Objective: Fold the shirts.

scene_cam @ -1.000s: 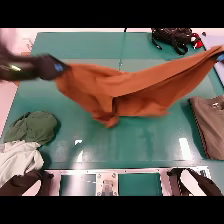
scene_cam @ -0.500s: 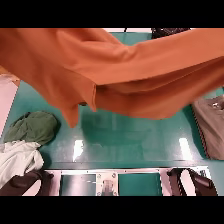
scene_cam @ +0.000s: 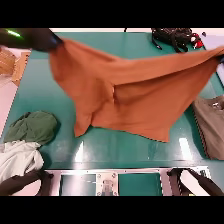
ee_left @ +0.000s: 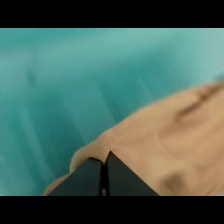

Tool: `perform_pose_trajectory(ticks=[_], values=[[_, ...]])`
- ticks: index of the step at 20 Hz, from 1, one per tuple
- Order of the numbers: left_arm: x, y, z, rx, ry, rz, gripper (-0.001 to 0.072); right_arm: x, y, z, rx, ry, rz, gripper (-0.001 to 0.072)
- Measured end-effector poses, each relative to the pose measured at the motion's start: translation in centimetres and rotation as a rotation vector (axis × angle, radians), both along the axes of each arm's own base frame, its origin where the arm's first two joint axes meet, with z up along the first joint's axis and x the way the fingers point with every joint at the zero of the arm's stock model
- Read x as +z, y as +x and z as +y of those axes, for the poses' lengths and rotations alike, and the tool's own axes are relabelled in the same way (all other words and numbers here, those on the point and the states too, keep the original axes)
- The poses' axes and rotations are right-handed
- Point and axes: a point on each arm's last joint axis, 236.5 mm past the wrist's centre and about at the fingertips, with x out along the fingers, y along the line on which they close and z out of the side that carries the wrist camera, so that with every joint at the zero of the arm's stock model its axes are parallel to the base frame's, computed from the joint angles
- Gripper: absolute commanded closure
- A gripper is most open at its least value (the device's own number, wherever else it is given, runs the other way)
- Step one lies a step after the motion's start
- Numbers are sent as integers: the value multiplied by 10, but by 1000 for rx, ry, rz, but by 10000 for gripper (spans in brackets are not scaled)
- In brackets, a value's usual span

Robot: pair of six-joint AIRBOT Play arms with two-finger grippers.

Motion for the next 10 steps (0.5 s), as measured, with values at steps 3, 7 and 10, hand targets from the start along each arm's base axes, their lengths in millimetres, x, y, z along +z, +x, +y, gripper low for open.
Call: perform_pose_trajectory(ticks=[3, 7, 10], values=[[-108, 49, -13, -13, -18, 204, 682, -104, 37, 0, 44, 76, 194, 698], [-198, 81, -18, 19, -36, 338, 37, -206, 54, 3, 62, 147, 385, 399], [-210, 90, -11, 12, 23, 335, 37, -228, 57, -7, 48, 168, 429, 364]])
